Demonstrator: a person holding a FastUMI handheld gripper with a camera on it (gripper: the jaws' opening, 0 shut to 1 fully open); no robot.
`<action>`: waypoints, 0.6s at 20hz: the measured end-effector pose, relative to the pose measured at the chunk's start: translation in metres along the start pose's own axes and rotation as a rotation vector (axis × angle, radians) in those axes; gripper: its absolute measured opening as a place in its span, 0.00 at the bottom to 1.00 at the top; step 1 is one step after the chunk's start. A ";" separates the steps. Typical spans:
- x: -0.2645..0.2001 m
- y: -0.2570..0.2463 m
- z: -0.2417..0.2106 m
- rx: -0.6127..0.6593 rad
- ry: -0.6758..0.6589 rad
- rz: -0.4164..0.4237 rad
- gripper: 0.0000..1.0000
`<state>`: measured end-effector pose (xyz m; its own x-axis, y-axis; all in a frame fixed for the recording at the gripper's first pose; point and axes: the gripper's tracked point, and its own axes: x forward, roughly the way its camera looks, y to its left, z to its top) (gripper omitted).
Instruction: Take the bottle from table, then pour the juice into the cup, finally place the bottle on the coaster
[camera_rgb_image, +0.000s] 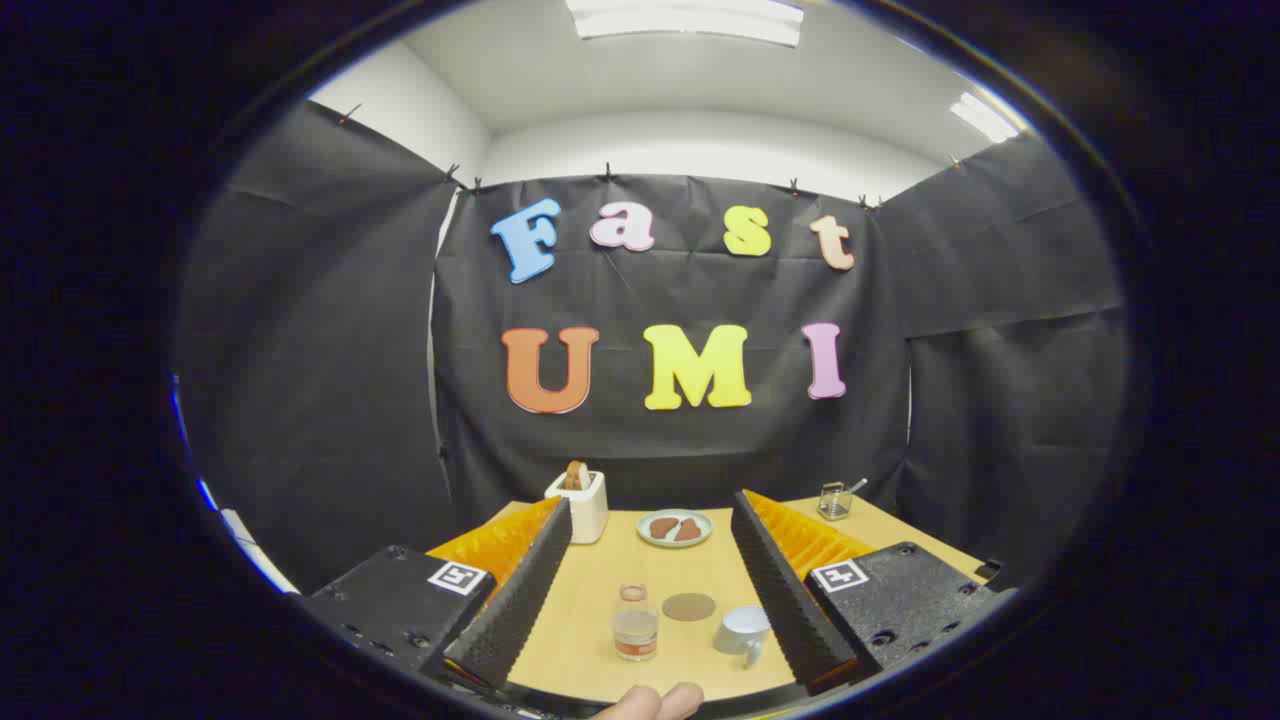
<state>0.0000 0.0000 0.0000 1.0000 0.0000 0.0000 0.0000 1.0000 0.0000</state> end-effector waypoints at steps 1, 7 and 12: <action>0.000 -0.005 -0.002 -0.002 0.005 -0.007 1.00; 0.004 -0.021 -0.011 0.003 0.001 -0.040 1.00; 0.007 -0.019 -0.015 -0.007 -0.004 -0.035 1.00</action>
<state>0.0066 -0.0187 -0.0149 0.9994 -0.0348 0.0038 0.0348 0.9994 -0.0072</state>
